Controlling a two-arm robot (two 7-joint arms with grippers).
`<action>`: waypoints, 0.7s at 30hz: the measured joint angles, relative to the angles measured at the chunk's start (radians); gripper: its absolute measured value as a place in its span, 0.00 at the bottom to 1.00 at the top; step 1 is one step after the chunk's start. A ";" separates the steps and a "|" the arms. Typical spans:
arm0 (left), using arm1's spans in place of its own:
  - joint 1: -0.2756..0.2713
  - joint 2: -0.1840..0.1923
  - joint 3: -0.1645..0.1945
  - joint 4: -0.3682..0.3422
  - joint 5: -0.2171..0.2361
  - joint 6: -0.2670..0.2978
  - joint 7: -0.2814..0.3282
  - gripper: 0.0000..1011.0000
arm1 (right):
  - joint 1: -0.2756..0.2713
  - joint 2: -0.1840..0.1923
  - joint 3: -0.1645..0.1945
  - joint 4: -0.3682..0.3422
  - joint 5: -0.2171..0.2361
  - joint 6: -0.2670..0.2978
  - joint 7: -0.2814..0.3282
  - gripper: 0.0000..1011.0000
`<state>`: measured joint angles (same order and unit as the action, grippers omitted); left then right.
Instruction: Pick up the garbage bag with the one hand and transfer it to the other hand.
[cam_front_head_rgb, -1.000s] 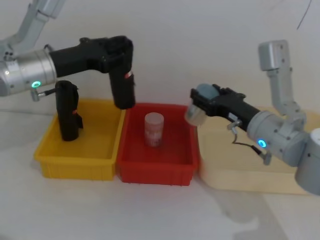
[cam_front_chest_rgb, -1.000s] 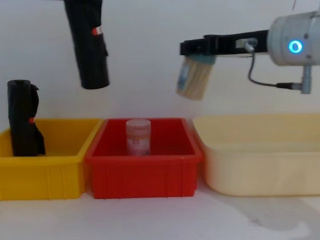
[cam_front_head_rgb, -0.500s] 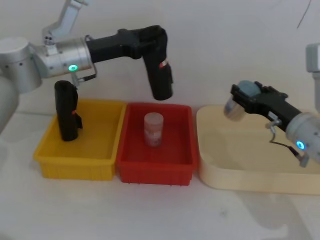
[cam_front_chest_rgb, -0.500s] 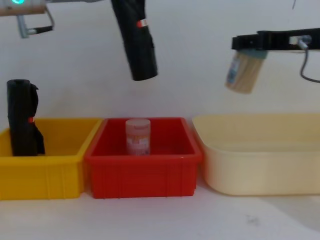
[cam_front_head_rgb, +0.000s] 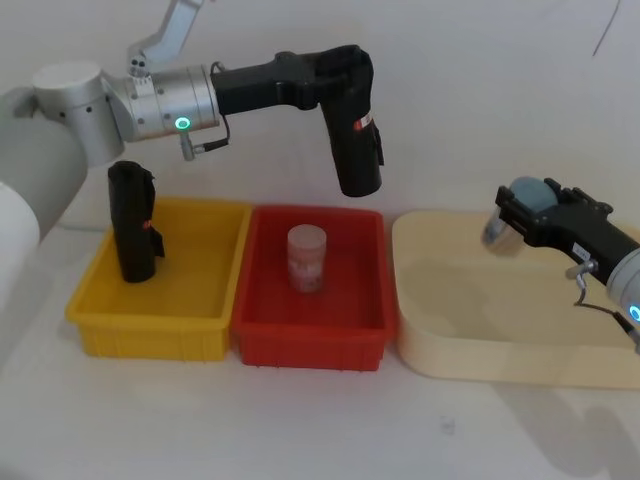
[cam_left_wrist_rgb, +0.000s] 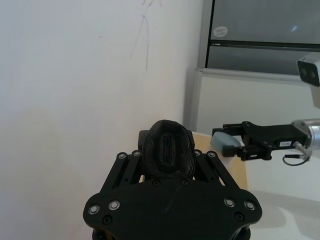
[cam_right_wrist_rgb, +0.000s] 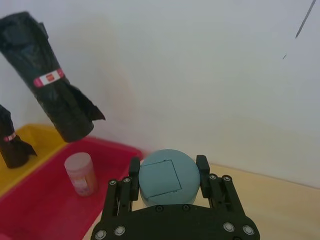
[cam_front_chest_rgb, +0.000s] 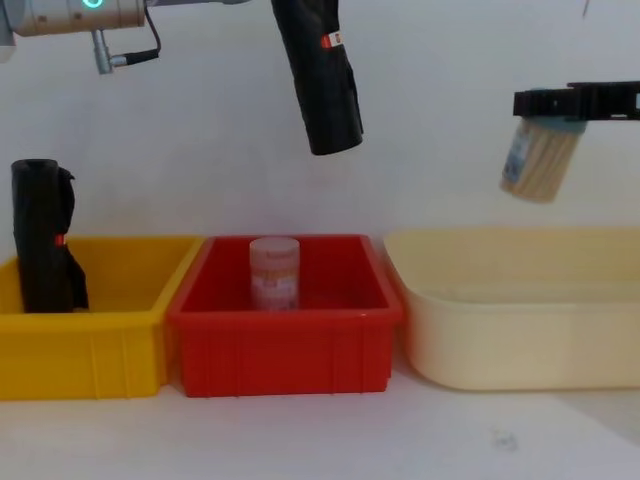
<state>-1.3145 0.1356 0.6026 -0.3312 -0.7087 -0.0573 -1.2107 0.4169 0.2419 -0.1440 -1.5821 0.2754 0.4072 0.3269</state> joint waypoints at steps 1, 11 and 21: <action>-0.005 -0.004 0.002 0.010 -0.001 -0.003 -0.004 0.36 | -0.002 0.003 -0.002 0.000 -0.002 -0.002 0.001 0.66; -0.053 -0.039 0.022 0.104 -0.013 -0.032 -0.043 0.36 | -0.001 0.020 -0.050 0.034 -0.043 -0.017 -0.005 0.66; -0.074 -0.055 0.032 0.146 -0.018 -0.045 -0.061 0.36 | 0.009 0.022 -0.077 0.065 -0.062 -0.021 -0.015 0.88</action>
<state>-1.3883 0.0808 0.6347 -0.1847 -0.7262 -0.1019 -1.2715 0.4259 0.2642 -0.2209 -1.5166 0.2129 0.3864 0.3115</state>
